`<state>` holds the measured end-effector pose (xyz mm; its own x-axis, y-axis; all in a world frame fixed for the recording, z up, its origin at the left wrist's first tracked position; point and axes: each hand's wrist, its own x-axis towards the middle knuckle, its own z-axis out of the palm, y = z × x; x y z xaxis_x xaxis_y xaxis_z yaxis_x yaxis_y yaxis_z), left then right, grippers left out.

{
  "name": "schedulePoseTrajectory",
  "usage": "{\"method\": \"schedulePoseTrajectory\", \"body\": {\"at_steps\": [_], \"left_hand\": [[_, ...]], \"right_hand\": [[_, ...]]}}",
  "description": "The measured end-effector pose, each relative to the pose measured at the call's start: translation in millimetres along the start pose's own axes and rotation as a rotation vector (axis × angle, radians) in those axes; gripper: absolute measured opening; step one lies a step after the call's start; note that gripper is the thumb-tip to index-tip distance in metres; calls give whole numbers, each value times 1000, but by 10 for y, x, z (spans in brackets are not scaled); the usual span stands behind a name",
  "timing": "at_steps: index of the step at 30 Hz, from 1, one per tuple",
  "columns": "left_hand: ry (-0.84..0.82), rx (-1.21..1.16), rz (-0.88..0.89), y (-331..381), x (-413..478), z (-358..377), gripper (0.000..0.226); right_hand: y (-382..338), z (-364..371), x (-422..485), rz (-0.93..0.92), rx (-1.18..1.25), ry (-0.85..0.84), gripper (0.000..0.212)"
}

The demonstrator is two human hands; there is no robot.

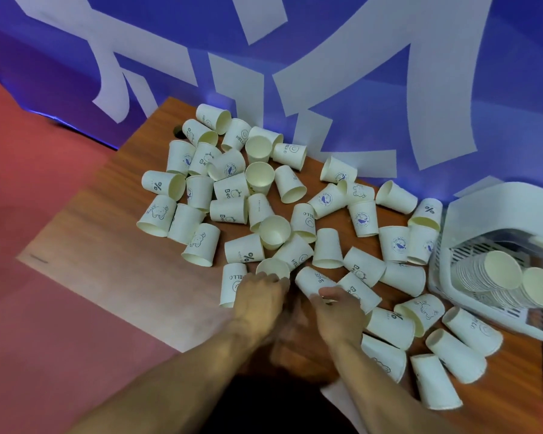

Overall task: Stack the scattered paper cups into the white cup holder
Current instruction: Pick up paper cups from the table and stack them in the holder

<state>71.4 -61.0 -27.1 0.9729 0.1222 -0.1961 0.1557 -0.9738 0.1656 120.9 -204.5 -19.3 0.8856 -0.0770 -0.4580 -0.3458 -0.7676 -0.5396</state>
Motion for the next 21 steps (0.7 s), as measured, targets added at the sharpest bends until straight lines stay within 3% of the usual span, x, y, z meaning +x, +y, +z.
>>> {"method": "schedulePoseTrajectory", "body": {"at_steps": [5,10,21], "left_hand": [[117,-79,1,180,-56,-32,31],[219,-138,11,518,-114,-186,33],[383,-280,199,1517,78,-359,15]], "right_hand": [[74,-173,-87,-92,-29,161,5],[224,-414,-177,-163,65,238,10],[820,-1327,-114,-341,215,452,21]]}}
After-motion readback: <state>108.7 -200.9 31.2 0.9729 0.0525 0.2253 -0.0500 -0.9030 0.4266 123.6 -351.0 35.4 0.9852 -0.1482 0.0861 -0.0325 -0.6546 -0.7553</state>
